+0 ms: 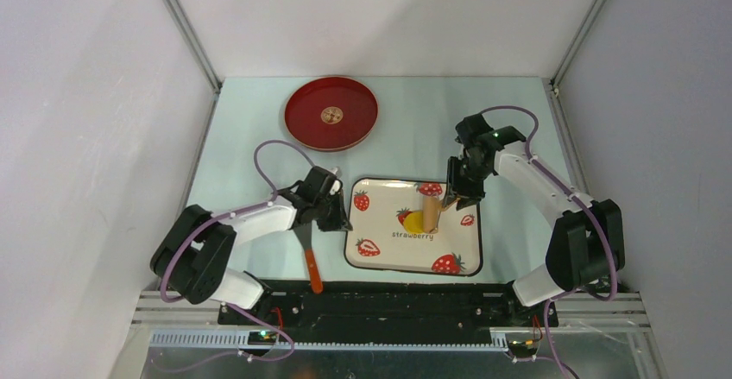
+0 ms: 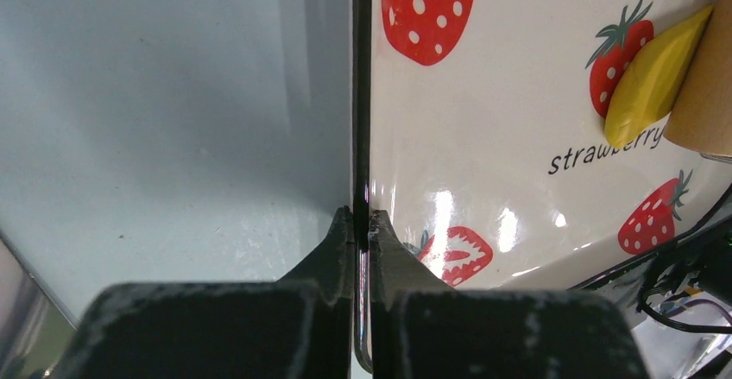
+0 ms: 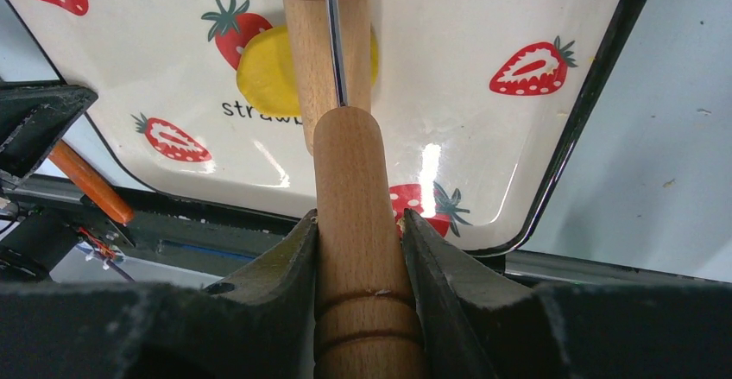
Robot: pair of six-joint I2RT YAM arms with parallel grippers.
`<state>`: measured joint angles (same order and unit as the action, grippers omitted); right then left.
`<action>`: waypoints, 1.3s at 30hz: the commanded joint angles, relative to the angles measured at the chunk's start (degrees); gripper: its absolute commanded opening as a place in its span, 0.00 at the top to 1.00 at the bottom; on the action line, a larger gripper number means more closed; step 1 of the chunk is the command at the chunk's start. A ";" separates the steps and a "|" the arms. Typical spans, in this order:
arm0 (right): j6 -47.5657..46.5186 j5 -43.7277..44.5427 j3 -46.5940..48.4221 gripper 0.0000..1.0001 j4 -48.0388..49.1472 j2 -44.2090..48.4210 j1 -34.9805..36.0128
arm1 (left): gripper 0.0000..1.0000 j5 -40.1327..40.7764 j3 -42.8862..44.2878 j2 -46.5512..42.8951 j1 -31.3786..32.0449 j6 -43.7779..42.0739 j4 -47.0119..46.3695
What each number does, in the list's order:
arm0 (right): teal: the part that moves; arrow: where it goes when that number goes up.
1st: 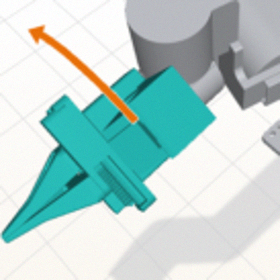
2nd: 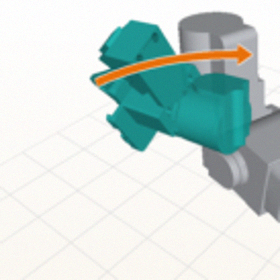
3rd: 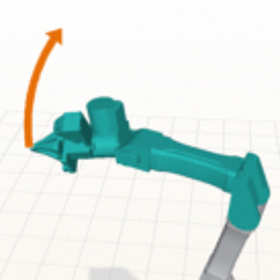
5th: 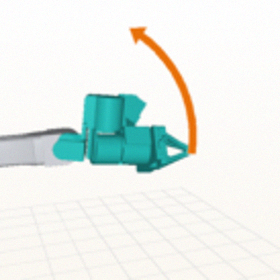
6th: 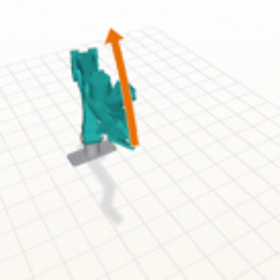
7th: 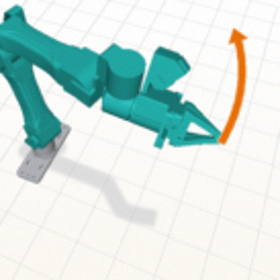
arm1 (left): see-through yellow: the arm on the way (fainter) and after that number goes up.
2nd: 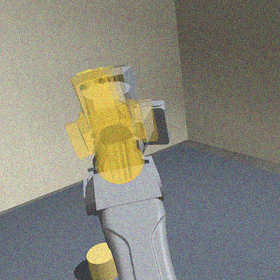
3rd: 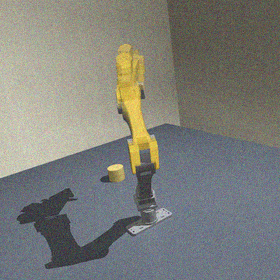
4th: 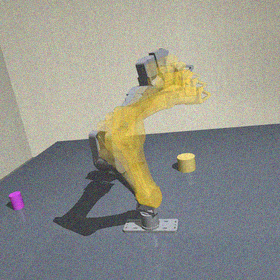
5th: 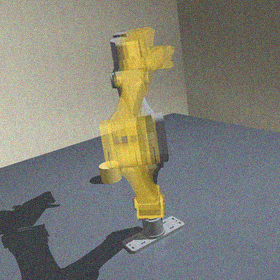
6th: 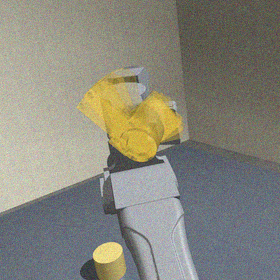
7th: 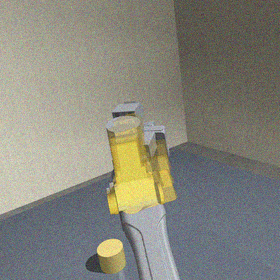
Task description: Roll out the dumpling wrappers from the dough
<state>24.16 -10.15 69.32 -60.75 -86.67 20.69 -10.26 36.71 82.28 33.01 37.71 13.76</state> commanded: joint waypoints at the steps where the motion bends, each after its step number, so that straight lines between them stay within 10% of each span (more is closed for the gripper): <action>1: -3.32 19.21 -4.17 1.00 -8.27 -3.00 -0.14 | 1.00 8.05 -2.65 -1.42 -2.21 -1.64 10.33; 39: -8.58 1.26 4.66 1.00 -3.79 8.97 1.15 | 1.00 10.02 -3.68 -3.57 -4.19 -0.47 11.99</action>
<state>18.28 -5.56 69.28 -65.39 -82.24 19.84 -8.73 35.53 79.20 30.37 39.03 17.76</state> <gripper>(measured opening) 0.368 0.036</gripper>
